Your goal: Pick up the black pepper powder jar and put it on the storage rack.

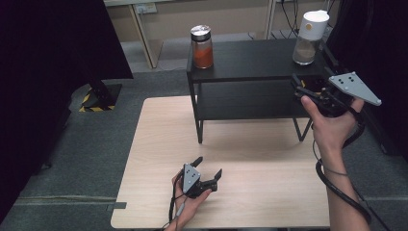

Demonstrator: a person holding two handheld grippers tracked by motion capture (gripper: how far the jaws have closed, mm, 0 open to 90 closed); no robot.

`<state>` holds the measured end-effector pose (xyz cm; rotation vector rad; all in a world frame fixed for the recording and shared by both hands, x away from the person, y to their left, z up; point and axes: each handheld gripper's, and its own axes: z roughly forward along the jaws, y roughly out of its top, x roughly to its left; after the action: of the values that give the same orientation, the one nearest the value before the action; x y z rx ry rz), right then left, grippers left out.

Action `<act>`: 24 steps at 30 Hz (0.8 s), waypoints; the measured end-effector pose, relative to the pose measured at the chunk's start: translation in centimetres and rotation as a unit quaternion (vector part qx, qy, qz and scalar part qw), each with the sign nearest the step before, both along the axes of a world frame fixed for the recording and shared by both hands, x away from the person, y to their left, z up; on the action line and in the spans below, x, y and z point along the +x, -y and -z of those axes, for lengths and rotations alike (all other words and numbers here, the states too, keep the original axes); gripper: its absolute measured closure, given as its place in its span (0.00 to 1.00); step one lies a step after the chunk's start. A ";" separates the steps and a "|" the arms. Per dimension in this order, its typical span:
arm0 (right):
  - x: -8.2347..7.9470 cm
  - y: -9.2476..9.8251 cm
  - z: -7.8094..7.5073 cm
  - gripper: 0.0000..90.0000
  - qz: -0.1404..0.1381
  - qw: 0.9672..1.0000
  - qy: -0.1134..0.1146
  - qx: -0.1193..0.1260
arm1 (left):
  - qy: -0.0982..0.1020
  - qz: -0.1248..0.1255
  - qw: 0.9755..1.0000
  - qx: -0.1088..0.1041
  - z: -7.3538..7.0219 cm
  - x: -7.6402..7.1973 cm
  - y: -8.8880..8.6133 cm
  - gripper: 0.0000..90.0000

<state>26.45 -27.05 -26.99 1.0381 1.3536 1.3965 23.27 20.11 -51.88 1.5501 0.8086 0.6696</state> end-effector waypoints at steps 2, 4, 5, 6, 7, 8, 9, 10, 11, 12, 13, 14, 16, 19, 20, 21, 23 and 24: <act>-0.2 0.1 0.3 0.14 -0.001 1.000 -0.001 0.000 | 0.000 0.000 1.000 0.000 0.0 0.0 0.0 0.15; -0.3 0.1 0.7 0.14 -0.002 1.000 -0.002 0.000 | 0.000 0.000 1.000 0.000 0.0 0.0 0.0 0.15; -0.4 0.1 0.8 0.14 -0.002 1.000 -0.003 0.000 | 0.000 0.000 1.000 0.000 0.0 0.0 0.0 0.15; -0.5 0.2 1.0 0.14 -0.003 1.000 -0.003 0.001 | 0.000 0.000 1.000 0.000 0.0 0.0 0.0 0.15; -0.5 0.2 1.1 0.14 -0.003 1.000 -0.003 0.001 | 0.000 0.000 1.000 0.000 0.0 0.0 0.0 0.15; -0.6 0.2 1.3 0.14 -0.004 1.000 -0.002 0.001 | 0.000 0.000 1.000 0.000 0.0 0.0 0.0 0.15; -0.7 0.3 1.5 0.14 -0.005 1.000 -0.003 0.002 | 0.000 -0.001 1.000 0.000 0.0 0.0 0.0 0.15; -0.8 0.3 1.6 0.14 -0.006 1.000 -0.003 0.002 | 0.000 0.000 1.000 0.000 0.0 0.0 0.0 0.15; -0.8 0.3 1.7 0.14 -0.006 1.000 -0.005 0.002 | 0.001 -0.001 1.000 0.001 0.0 0.0 0.0 0.15; -0.9 0.4 2.0 0.14 -0.006 1.000 -0.006 0.002 | 0.001 -0.001 1.000 0.001 0.0 0.0 0.0 0.15; -1.0 0.4 2.1 0.14 -0.006 1.000 -0.006 0.003 | 0.001 0.000 1.000 0.001 0.0 0.0 0.0 0.15; -1.0 0.4 2.3 0.14 -0.006 1.000 -0.006 0.002 | 0.001 -0.001 1.000 0.001 0.0 0.0 0.0 0.15; -1.2 0.5 2.6 0.14 -0.007 1.000 -0.009 0.002 | 0.001 -0.001 1.000 0.001 0.0 0.0 0.0 0.15; -1.4 0.6 3.2 0.14 -0.008 1.000 -0.014 0.002 | 0.001 -0.001 1.000 0.002 0.0 0.0 0.1 0.15; -1.5 0.7 3.4 0.14 -0.008 1.000 -0.015 0.001 | 0.001 -0.001 1.000 0.001 0.0 0.0 0.1 0.15; -1.6 0.7 3.6 0.14 -0.008 1.000 -0.016 0.003 | 0.001 -0.001 1.000 0.001 0.0 0.0 0.1 0.15; -1.7 0.8 4.0 0.14 -0.007 1.000 -0.016 0.003 | 0.001 -0.001 1.000 0.001 0.0 0.0 0.1 0.15; -1.8 0.8 4.2 0.14 -0.008 1.000 -0.017 0.003 | 0.001 -0.001 1.000 0.002 0.0 0.0 0.1 0.15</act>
<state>24.64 -27.83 -31.21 1.0622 1.3860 1.3998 23.22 20.04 -51.87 1.5517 0.8078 0.6737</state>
